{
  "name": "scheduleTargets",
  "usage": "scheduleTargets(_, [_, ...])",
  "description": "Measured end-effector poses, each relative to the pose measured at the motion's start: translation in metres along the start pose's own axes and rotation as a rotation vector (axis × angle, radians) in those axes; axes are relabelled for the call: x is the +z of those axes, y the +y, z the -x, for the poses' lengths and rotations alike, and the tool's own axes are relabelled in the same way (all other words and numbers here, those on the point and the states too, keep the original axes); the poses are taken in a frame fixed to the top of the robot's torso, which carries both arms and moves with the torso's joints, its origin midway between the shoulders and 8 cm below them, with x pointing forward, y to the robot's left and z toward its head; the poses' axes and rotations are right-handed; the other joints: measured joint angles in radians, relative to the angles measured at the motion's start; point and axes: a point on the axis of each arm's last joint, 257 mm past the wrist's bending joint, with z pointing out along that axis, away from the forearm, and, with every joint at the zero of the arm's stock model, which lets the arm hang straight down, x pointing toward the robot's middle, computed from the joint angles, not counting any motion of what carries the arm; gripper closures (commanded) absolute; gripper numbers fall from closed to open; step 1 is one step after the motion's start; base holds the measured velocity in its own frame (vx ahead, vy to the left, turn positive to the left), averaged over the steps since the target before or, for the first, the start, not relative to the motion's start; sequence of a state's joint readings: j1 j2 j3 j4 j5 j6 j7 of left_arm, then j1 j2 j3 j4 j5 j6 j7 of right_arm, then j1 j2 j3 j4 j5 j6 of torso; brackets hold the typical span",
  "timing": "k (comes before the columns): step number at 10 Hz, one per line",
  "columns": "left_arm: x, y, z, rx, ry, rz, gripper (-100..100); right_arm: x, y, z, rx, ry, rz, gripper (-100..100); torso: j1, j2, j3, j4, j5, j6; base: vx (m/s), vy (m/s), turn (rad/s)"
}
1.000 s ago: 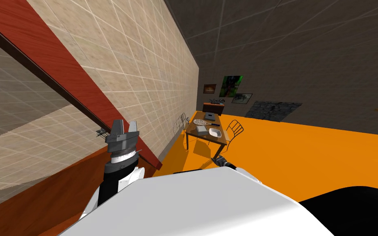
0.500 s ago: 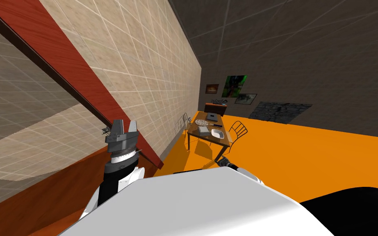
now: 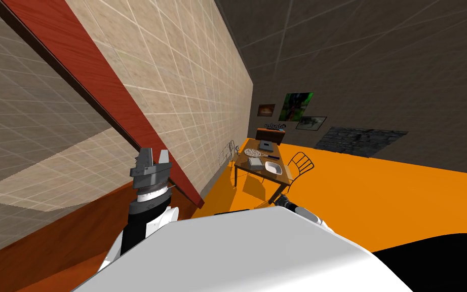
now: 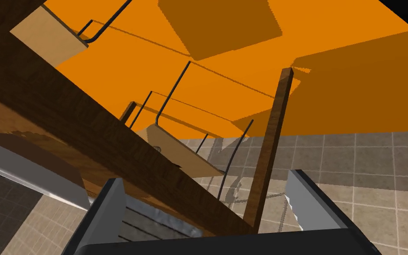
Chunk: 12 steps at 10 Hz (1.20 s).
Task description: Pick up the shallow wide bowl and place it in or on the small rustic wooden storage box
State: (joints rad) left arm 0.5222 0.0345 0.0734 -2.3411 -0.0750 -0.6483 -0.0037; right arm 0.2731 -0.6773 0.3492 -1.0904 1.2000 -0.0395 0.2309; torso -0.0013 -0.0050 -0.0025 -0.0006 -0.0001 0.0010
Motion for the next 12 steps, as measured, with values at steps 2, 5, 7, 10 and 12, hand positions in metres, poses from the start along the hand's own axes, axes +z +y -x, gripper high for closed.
scheduleTargets(2, [0.0,0.0,0.0,0.0,0.0,0.0,0,0.001,-0.008,-0.006,-0.054,0.018,-0.011,-100,-0.001,0.001,0.001,0.0,0.0,0.0,0.036,0.012,0.034])
scheduleTargets(5, [0.0,0.0,0.0,0.0,0.0,0.0,0,0.001,-0.046,-0.027,-0.21,0.086,-0.071,-100,-0.001,-0.003,-0.002,-0.001,0.0,0.0,0.092,0.014,0.114])
scheduleTargets(7, [0.0,0.0,0.0,0.0,0.0,0.0,0,-0.001,-0.064,-0.042,-0.279,0.122,-0.096,-100,-0.001,-0.001,-0.001,0.0,0.0,0.0,0.065,-0.005,0.049])
scheduleTargets(10, [0.0,0.0,0.0,0.0,0.0,0.0,0,-0.002,-0.073,-0.044,-0.311,0.133,-0.106,-100,-0.001,0.004,0.002,0.001,0.0,0.001,0.03,-0.007,0.059])
scheduleTargets(12, [0.0,0.0,0.0,0.0,0.0,0.0,0,-0.004,-0.098,-0.056,-0.417,0.179,-0.137,-100,-0.002,-0.005,-0.003,-0.001,-0.001,0.0,0.174,-0.036,0.127])
